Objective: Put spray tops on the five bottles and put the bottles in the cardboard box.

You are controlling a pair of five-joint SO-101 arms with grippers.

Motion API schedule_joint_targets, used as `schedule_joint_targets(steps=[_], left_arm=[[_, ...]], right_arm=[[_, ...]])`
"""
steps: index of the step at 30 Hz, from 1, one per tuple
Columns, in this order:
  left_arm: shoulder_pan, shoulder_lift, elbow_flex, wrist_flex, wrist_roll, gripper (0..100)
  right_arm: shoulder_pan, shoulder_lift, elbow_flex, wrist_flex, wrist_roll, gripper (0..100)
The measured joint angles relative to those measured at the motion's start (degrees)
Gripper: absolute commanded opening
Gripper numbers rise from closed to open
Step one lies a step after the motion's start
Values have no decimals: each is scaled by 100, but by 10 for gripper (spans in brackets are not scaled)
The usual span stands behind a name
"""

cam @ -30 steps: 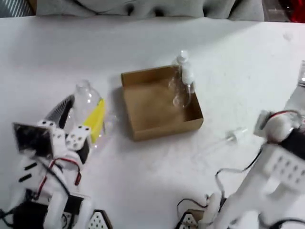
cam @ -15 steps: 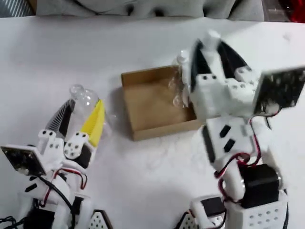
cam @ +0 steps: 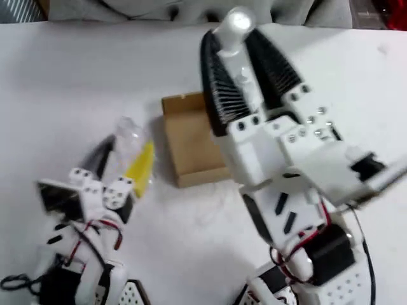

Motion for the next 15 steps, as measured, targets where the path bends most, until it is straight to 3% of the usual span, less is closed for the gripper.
schedule_joint_targets(steps=[7,15], left_arm=[[721,26,220,0,-97,53],[765,26,220,0,-132,53]], right_arm=[[-484,-123,686,-949,0,17],[-932,-132,791,-976,0,18]])
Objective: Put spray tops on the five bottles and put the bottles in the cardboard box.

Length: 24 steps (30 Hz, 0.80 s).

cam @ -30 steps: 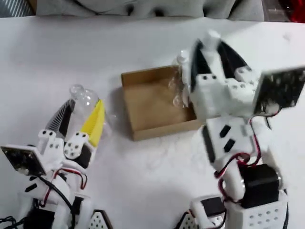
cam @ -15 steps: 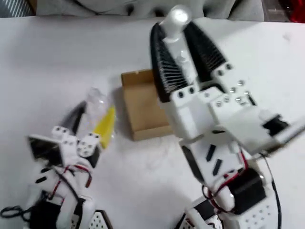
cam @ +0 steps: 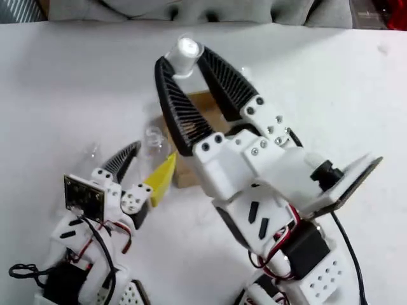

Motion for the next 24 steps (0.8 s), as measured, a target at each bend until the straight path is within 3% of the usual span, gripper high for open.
schedule_joint_targets(steps=[15,24], left_arm=[[-35,-9,88,0,0,53],[-220,-9,237,0,0,53]], right_arm=[[246,642,-9,53,0,16],[308,651,-862,1327,-501,17]])
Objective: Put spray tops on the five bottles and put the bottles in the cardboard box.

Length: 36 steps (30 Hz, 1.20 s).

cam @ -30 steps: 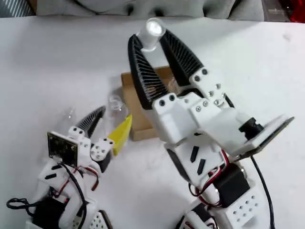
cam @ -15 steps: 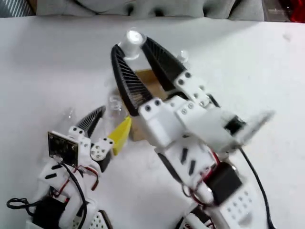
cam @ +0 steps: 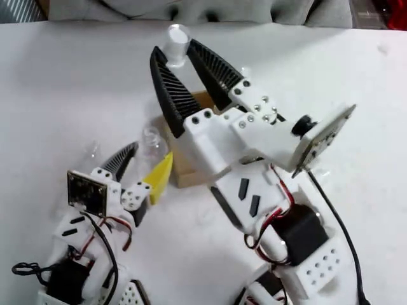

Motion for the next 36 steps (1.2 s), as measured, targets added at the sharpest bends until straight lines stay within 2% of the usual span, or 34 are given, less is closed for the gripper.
schedule_joint_targets(steps=[36], left_arm=[[0,0,0,0,0,53]], right_arm=[[185,466,-158,246,-53,15]])
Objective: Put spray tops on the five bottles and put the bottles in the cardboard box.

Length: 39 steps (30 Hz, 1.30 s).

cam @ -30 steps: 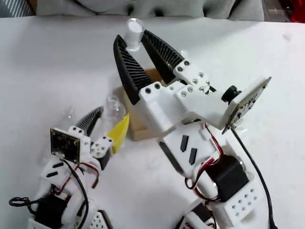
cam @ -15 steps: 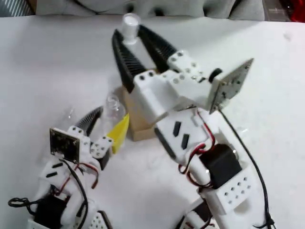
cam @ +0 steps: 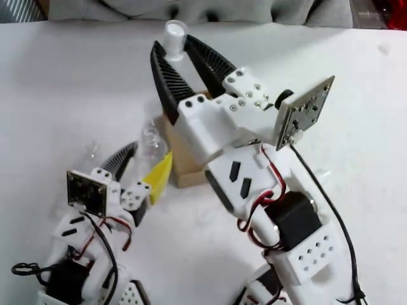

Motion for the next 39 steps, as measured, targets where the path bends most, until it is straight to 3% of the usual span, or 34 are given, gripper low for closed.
schedule_joint_targets(steps=[15,23,39], left_arm=[[0,0,0,0,0,53],[0,0,0,0,0,53],[26,0,0,0,0,53]], right_arm=[[-167,158,-132,387,0,15],[-185,1125,-1389,1934,0,15],[-185,2295,-3165,3789,0,15]])
